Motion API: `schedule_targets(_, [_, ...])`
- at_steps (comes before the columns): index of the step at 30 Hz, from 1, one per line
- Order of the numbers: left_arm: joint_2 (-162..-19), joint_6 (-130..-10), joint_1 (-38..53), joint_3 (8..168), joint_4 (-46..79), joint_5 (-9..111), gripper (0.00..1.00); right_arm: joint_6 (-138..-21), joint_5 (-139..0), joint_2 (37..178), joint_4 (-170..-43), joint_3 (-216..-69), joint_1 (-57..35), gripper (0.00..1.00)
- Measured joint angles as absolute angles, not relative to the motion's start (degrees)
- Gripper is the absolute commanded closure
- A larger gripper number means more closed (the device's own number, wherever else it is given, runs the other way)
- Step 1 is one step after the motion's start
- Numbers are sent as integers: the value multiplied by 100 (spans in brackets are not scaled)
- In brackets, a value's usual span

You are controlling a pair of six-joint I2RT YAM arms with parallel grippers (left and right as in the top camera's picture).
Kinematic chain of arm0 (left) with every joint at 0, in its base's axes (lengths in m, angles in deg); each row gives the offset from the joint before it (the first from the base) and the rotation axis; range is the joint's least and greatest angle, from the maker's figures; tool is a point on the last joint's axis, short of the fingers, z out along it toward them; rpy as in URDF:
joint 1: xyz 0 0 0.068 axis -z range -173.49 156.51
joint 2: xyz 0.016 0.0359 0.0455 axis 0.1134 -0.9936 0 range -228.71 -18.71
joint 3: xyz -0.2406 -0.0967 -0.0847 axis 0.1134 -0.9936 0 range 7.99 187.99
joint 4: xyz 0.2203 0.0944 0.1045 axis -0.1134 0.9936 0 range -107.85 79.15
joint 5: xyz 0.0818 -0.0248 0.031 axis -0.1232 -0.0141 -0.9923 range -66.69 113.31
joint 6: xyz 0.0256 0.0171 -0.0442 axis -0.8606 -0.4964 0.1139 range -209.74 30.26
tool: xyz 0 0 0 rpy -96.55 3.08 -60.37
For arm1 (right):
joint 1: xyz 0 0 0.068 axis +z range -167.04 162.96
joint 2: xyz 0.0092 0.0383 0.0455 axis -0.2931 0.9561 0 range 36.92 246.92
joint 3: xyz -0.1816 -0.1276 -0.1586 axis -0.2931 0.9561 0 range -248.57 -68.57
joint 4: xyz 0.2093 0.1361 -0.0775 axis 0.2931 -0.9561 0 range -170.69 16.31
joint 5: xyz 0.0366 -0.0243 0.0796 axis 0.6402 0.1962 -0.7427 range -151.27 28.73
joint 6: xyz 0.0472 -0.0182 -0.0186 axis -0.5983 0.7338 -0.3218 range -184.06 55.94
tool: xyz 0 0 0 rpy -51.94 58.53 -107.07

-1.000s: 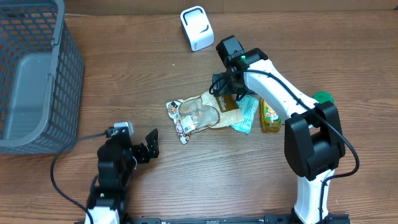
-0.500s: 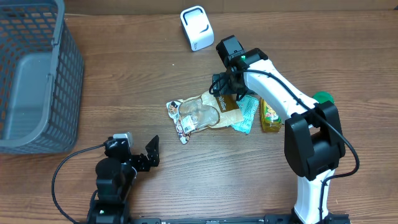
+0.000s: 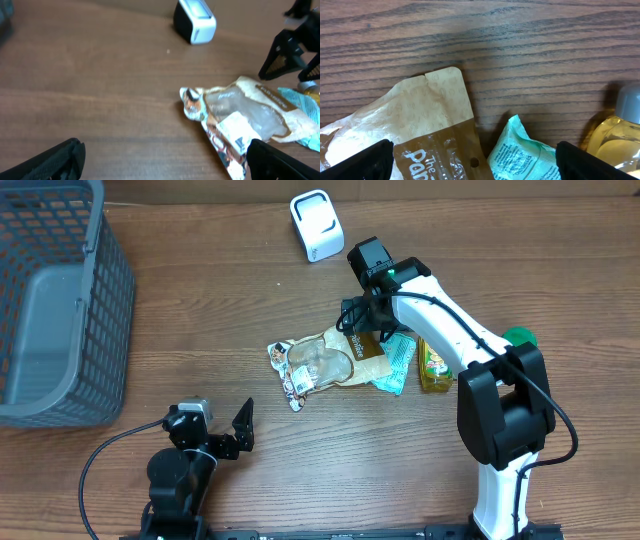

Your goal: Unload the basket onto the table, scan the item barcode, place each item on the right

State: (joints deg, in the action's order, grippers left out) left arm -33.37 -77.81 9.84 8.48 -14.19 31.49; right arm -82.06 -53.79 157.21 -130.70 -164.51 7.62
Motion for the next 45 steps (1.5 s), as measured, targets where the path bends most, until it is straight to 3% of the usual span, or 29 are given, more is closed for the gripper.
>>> schedule_targets(17, [-2001,-8712,984,848,-1412,3079,0,-8204,-5377,15721,-13068,-16449,762,0])
schedule_targets(45, [-1966,-8997,908,848,-1399,2994,1,-8208,-5377,15721,-13068,-16449,765,0])
